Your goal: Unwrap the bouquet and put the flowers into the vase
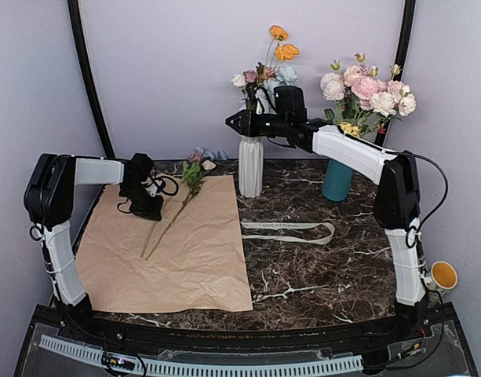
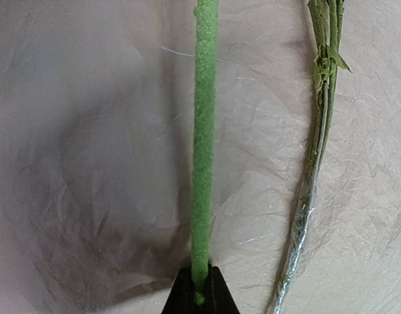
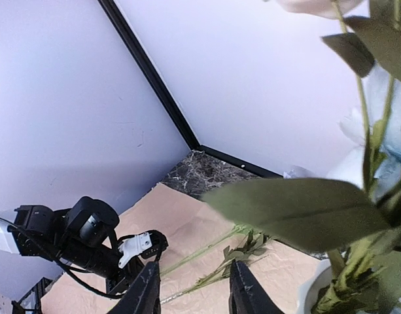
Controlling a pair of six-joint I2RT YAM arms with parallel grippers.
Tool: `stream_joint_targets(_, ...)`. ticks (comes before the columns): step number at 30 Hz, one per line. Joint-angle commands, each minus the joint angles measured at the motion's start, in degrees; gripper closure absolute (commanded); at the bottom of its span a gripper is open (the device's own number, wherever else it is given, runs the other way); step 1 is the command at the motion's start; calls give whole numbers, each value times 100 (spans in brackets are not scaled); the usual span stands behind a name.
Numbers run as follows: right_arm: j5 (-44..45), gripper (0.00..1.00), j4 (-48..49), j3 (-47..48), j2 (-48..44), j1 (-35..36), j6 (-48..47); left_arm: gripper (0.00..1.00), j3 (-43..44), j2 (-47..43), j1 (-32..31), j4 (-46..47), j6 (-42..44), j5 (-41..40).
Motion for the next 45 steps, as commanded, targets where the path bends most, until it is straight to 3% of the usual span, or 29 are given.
stream_joint_targets(1, -291, 64, 443, 248, -337, 123, 80, 100, 26, -539, 8, -141, -2, -207)
stream_joint_targets(10, -574, 60, 433, 484, -312, 165, 51, 100, 167, -1371, 12, -75, -322, -64)
stream_joint_targets(22, -899, 52, 315, 383, -395, 456, -70, 100, -194, -2540, 14, 1312, -488, 1654)
stream_joint_targets(27, -858, 48, 461, 150, -404, 624, 134, 100, -83, -2663, 11, 836, -410, 1491)
stream_joint_targets(34, -984, 48, 597, -14, -233, 933, 236, 100, -921, -3382, 9, 500, -227, 1611)
stream_joint_targets(39, -950, 48, 576, 128, 25, 1079, 273, 100, -1199, -3461, 4, 183, -566, 1589)
stream_joint_targets(44, -811, 48, 628, 188, 129, 1100, 284, 100, -860, -2598, -6, -965, -405, 1216)
stream_joint_targets(45, -774, 48, 628, 184, 144, 1097, 290, 100, -842, -2468, -5, -1081, -599, 700)
